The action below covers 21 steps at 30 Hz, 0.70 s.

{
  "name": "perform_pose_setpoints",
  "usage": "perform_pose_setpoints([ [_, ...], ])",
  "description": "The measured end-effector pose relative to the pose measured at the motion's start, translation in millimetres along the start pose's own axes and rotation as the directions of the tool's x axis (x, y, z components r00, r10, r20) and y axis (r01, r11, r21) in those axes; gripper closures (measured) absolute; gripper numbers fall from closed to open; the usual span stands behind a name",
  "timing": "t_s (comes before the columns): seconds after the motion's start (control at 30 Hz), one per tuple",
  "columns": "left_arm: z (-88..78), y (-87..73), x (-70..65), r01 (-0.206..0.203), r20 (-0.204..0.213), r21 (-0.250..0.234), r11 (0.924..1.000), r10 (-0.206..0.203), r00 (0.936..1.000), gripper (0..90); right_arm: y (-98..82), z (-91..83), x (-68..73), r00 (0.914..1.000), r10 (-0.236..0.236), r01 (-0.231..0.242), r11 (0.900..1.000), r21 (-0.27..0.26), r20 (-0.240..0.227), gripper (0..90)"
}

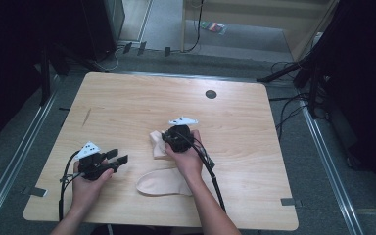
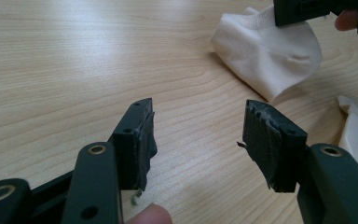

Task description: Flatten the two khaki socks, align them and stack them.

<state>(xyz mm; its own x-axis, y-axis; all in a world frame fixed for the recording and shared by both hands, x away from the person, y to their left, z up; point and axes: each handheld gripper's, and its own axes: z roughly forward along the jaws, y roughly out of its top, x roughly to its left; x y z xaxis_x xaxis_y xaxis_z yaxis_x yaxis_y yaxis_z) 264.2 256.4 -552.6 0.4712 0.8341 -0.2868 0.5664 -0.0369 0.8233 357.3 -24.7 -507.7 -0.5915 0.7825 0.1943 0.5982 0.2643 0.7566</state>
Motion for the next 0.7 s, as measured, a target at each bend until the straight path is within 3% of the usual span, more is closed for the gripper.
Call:
perform_pose_setpoints([
  [0.07, 0.1, 0.0, 0.0, 0.001, 0.0, 0.0, 1.0, -0.001, 1.0, 44.4, -5.7, 2.7, -3.9, 0.9996, -0.017, 0.017, 1.0, 0.02, 0.023, 84.0],
  [0.2, 0.3, 0.0, 0.1, 0.005, 0.001, -0.001, 1.0, -0.005, 1.0, 44.4, -15.9, 9.9, -14.9, 0.9994, -0.004, 0.002, 0.998, 0.06, 0.035, 80.1],
  [0.3, 0.3, 0.0, 0.3, 0.006, 0.002, 0.0, 1.0, -0.006, 1.0, 44.4, -19.1, 8.7, -24.6, 0.9969, 0.069, -0.068, 0.997, 0.046, -0.036, 75.9],
  [0.37, 0.3, 0.0, 0.3, 0.006, 0.002, 0.0, 1.0, -0.006, 1.0, 44.4, -19.7, 4.9, -30.7, 0.9876, 0.134, -0.133, 0.991, 0.022, -0.082, 77.4],
  [0.43, 0.4, 0.0, 0.2, 0.006, 0.002, 0.0, 1.0, -0.006, 1.0, 44.4, -19.4, 1.6, -34.4, 0.9807, 0.161, -0.16, 0.987, 0.019, -0.11, 80.3],
  [0.6, 0.4, 0.1, 0.3, 0.006, 0.001, 0.001, 1.0, -0.006, 1.0, 44.5, -19.3, -2.6, -37.1, 0.974, 0.182, -0.181, 0.983, 0.021, -0.134, 85.5],
  [0.63, 0.5, 0.0, 0.1, 0.008, 0.002, 0.002, 1.0, -0.008, 1.0, 44.5, -19.4, -2.4, -36.5, 0.9762, 0.176, -0.175, 0.984, 0.021, -0.127, 83.9],
  [0.7, 0.6, 0.0, -0.1, 0.008, 0.001, 0.002, 1.0, -0.008, 1.0, 44.5, -20.0, -0.6, -34.9, 0.986, 0.143, -0.142, 0.99, 0.015, -0.086, 72.6],
])
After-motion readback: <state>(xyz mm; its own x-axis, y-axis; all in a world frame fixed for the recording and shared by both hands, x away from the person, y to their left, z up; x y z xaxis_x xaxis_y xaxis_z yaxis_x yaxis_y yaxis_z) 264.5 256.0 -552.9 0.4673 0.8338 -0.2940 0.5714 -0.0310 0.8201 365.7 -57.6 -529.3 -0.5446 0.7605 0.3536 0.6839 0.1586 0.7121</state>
